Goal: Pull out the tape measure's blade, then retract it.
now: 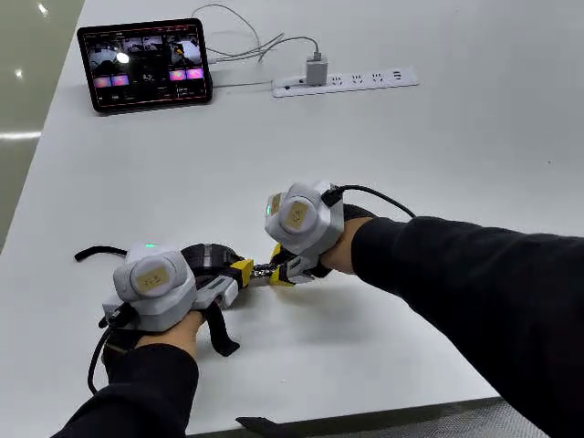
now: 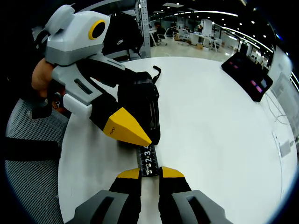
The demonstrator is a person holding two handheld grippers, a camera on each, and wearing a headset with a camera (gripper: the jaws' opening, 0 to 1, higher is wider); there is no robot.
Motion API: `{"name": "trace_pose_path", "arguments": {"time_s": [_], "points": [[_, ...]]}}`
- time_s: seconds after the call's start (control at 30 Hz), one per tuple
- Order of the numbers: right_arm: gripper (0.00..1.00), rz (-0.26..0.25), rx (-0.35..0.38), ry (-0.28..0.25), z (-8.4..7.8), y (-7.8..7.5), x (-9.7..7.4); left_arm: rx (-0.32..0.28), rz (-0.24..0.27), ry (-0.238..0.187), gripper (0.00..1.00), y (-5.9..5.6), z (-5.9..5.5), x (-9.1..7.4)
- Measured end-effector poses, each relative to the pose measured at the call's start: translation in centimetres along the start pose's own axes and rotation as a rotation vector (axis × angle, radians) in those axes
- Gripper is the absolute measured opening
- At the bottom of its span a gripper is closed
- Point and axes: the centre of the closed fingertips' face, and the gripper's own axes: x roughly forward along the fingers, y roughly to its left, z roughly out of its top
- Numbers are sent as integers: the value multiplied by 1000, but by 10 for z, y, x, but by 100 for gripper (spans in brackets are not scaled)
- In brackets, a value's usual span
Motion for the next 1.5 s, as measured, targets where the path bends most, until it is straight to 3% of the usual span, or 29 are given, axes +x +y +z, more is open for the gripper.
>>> {"name": "trace_pose_path", "arguments": {"time_s": [1.5], "points": [[9, 19, -13, -38, 19, 2, 14, -6, -6, 3, 60, 2, 1, 1]]}}
